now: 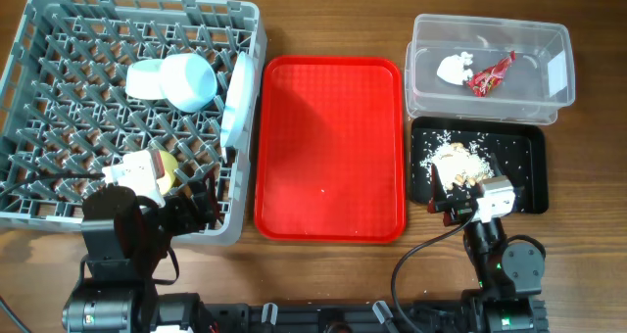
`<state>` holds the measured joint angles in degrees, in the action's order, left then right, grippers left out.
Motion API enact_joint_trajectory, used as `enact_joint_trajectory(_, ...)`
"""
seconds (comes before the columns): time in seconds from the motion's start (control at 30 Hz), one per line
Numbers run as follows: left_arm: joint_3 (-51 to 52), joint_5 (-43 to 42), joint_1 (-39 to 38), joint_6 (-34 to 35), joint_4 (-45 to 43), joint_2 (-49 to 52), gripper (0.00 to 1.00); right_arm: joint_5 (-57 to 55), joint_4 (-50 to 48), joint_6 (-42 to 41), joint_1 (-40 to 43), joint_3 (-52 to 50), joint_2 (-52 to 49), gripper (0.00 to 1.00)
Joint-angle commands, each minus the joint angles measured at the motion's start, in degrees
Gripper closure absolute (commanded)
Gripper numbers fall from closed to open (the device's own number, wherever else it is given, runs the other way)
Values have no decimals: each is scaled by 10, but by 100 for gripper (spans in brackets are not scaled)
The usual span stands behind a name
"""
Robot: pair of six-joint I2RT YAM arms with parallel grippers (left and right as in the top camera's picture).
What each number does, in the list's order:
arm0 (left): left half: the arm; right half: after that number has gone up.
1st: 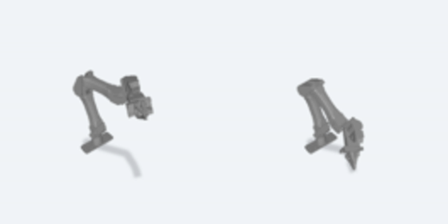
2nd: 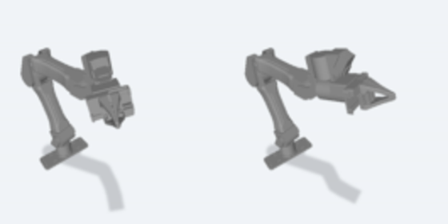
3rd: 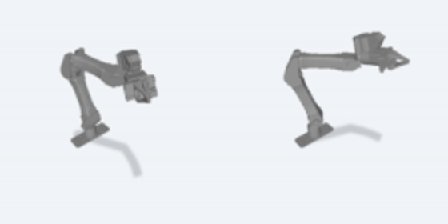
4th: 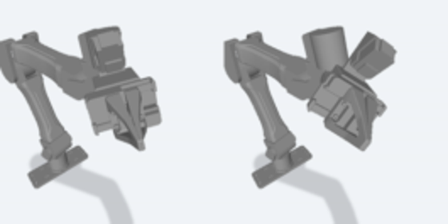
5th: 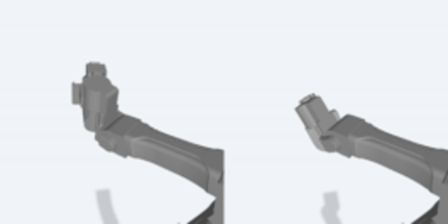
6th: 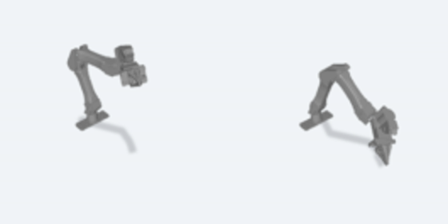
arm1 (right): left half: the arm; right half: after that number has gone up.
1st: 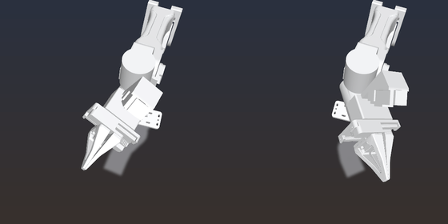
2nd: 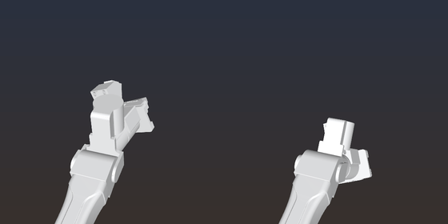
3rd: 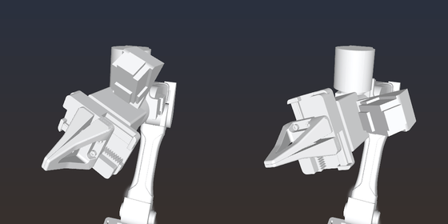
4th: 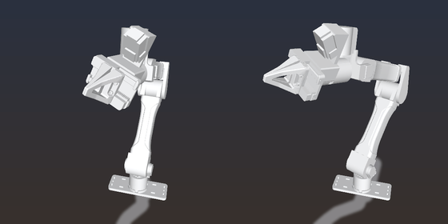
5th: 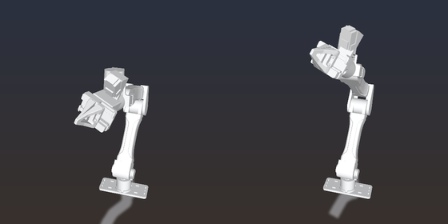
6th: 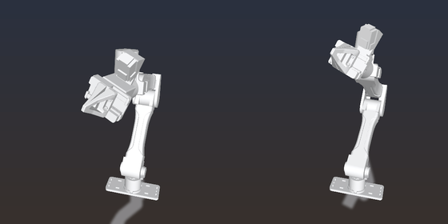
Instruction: Sort waste into correct bins and load items into the dishwasher rack
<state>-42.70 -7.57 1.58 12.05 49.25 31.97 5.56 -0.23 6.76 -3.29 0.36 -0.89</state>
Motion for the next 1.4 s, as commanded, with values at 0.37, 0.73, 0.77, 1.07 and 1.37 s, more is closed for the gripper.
enact_joint_trajectory(0.37, 6, 7, -2, -14, 13, -23, 0, 9, -2, 7, -2, -1, 7, 0)
enact_joint_trajectory(0.73, 315, -1, 1, 6, -282, -281, 0, 9, -2, 7, -2, -1, 7, 0)
enact_joint_trajectory(0.77, 338, 0, 1, 6, -316, -295, 0, 9, -2, 6, -2, -1, 7, 0)
enact_joint_trajectory(1.07, 424, 23, 1, -45, -487, -318, 0, 9, -2, 7, -2, -1, 7, 0)
enact_joint_trajectory(1.37, 424, 21, 0, -40, -453, -316, 0, 9, -2, 7, -2, -1, 7, 0)
